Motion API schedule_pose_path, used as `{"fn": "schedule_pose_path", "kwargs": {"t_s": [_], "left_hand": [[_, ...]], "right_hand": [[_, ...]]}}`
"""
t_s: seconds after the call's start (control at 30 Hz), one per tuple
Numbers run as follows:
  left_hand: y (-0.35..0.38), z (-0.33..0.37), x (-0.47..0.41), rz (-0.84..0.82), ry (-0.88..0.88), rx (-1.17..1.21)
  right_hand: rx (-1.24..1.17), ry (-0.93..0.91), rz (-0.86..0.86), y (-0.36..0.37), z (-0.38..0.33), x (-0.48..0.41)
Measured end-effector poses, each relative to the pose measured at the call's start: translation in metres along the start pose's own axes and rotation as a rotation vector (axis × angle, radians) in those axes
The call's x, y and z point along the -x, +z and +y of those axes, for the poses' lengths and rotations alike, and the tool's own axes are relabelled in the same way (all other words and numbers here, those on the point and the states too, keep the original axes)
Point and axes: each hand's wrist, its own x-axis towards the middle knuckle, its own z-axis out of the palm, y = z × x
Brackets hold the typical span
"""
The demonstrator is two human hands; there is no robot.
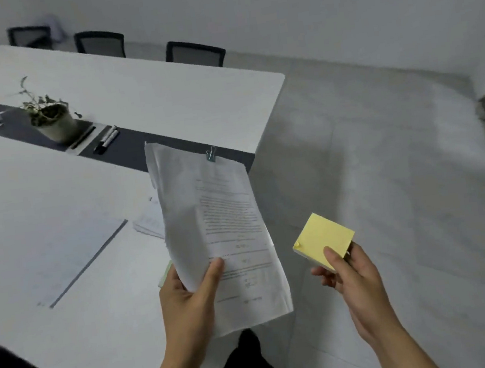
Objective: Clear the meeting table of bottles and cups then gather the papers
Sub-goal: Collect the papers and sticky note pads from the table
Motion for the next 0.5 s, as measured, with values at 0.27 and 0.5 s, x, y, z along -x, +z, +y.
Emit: {"fn": "schedule_pose_path", "kwargs": {"t_s": [0.27, 0.5], "left_hand": [[0.018, -0.006, -0.084, 0.221, -0.133, 0.183], [0.033, -0.016, -0.151, 0.21, -0.246, 0.334]], "right_hand": [[-0.117, 0.298, -0.274, 0.072, -0.014, -0.114], [-0.033, 0.466, -0.385, 0.121, -0.033, -0.187]]}}
